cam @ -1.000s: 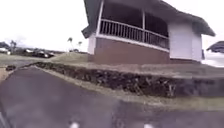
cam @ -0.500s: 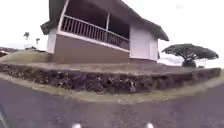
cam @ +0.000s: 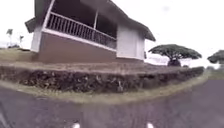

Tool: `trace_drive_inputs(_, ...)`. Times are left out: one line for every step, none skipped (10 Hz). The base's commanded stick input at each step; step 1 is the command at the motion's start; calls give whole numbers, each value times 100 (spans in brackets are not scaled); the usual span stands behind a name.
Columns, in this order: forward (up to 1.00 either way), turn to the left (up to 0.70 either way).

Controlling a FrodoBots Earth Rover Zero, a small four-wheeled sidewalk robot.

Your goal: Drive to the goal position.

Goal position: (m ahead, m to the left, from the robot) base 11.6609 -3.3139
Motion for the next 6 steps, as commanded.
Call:
trace_drive_inputs(0,-70)
trace_drive_inputs(0,-70)
trace_drive_inputs(0,-70)
trace_drive_inputs(0,-70)
trace_drive_inputs(0,-70)
trace_drive_inputs(0,-70)
